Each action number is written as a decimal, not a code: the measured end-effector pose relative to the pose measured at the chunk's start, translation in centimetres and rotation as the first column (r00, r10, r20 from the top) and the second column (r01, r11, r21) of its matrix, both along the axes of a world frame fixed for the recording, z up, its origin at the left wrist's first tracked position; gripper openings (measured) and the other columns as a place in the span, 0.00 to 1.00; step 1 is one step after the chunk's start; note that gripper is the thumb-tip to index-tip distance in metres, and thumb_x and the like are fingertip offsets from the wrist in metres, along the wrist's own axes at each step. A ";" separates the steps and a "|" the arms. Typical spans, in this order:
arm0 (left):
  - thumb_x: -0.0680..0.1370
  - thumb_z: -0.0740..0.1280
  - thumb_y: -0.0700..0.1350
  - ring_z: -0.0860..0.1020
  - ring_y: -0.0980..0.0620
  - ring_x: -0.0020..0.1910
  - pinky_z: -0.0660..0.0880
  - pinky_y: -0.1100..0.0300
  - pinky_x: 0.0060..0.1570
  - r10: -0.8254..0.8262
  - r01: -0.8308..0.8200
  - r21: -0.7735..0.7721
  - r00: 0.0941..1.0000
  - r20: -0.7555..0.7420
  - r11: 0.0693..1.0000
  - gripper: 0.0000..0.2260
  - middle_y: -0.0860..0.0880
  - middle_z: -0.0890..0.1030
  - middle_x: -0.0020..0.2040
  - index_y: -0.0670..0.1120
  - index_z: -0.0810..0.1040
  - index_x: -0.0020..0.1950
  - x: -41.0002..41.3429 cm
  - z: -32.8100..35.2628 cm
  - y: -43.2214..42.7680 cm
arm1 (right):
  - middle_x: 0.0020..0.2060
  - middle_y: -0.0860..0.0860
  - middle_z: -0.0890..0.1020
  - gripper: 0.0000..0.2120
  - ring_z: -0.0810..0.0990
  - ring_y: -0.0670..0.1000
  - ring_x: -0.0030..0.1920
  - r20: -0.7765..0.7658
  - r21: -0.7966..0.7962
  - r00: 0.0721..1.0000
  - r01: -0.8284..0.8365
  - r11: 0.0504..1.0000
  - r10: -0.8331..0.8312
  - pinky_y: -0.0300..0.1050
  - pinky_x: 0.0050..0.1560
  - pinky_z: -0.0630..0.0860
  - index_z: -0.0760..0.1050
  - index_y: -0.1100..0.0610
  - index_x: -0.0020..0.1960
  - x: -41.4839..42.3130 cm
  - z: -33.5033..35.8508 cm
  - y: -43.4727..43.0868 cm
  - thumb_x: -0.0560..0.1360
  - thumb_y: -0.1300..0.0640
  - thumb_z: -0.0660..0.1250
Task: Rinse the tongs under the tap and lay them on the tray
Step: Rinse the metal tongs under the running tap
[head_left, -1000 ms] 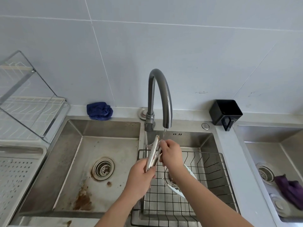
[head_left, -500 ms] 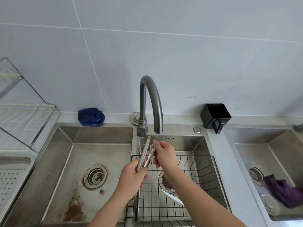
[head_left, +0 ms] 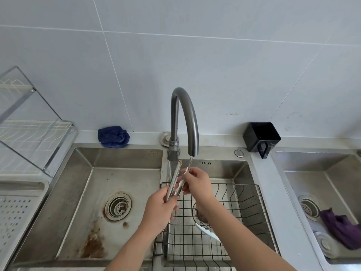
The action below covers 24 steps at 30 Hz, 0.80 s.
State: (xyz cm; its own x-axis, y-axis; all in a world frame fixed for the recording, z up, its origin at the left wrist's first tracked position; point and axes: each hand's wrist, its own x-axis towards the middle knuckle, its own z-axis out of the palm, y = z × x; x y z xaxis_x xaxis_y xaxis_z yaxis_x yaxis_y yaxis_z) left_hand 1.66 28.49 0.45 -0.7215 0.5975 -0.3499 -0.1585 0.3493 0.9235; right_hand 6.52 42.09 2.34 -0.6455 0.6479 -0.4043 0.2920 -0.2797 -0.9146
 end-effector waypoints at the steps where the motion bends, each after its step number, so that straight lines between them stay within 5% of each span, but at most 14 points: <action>1: 0.80 0.66 0.36 0.83 0.50 0.33 0.77 0.57 0.27 0.006 -0.008 0.027 0.999 0.046 1.000 0.12 0.44 0.86 0.42 0.52 0.83 0.54 -0.1 0.0 0.0 | 0.35 0.55 0.85 0.07 0.77 0.51 0.28 -0.019 -0.012 1.000 0.009 1.000 -0.009 0.42 0.27 0.73 0.79 0.63 0.51 0.0 0.0 0.2 0.78 0.65 0.62; 6: 0.82 0.64 0.41 0.77 0.44 0.26 0.73 0.57 0.24 0.033 -0.074 0.099 0.929 0.367 0.992 0.07 0.38 0.82 0.34 0.43 0.82 0.53 -0.6 0.0 0.2 | 0.32 0.53 0.78 0.18 0.70 0.48 0.26 -0.165 -0.201 0.985 0.013 0.980 -0.047 0.43 0.26 0.66 0.79 0.57 0.43 -0.1 0.4 0.3 0.85 0.49 0.60; 10: 0.84 0.63 0.46 0.75 0.45 0.23 0.72 0.57 0.23 0.040 -0.066 0.055 0.920 0.389 0.996 0.11 0.40 0.78 0.31 0.39 0.77 0.53 -0.7 -0.6 -0.3 | 0.36 0.52 0.80 0.10 0.78 0.48 0.34 -0.362 -0.444 0.927 -0.073 0.893 -0.104 0.41 0.31 0.72 0.81 0.58 0.48 0.6 0.4 0.2 0.83 0.58 0.61; 16: 0.85 0.60 0.53 0.73 0.46 0.20 0.69 0.60 0.19 -0.012 0.020 -0.018 0.931 0.364 1.000 0.19 0.43 0.76 0.27 0.36 0.77 0.52 0.1 -0.6 0.1 | 0.33 0.53 0.77 0.17 0.74 0.50 0.33 -0.334 -0.316 0.942 -0.144 0.938 0.033 0.46 0.34 0.66 0.78 0.55 0.41 0.7 1.2 -0.1 0.84 0.49 0.61; 19: 0.84 0.60 0.54 0.72 0.46 0.18 0.67 0.62 0.18 -0.025 0.044 -0.043 0.931 0.364 0.998 0.21 0.45 0.74 0.26 0.36 0.76 0.53 0.3 -0.3 0.4 | 0.36 0.55 0.79 0.13 0.77 0.53 0.36 -0.468 -0.362 0.882 -0.245 0.899 0.052 0.51 0.39 0.72 0.78 0.58 0.45 1.1 1.7 -0.1 0.84 0.52 0.63; 24: 0.81 0.63 0.62 0.76 0.46 0.24 0.72 0.58 0.22 -0.022 0.005 0.042 0.911 0.412 0.999 0.20 0.45 0.79 0.31 0.46 0.77 0.59 0.1 0.3 1.5 | 0.36 0.58 0.86 0.10 0.83 0.58 0.34 -0.216 0.089 0.969 -0.102 0.991 0.120 0.51 0.34 0.79 0.79 0.65 0.47 1.6 2.2 0.4 0.81 0.58 0.68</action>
State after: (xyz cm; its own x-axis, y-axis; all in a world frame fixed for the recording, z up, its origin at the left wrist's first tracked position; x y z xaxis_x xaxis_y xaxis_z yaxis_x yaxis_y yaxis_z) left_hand 1.79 30.02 0.80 -0.5096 0.6254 -0.5909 -0.5241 0.3191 0.7896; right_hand 8.07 42.48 4.55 -0.7827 0.5907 -0.1961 0.1065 -0.1834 -0.9773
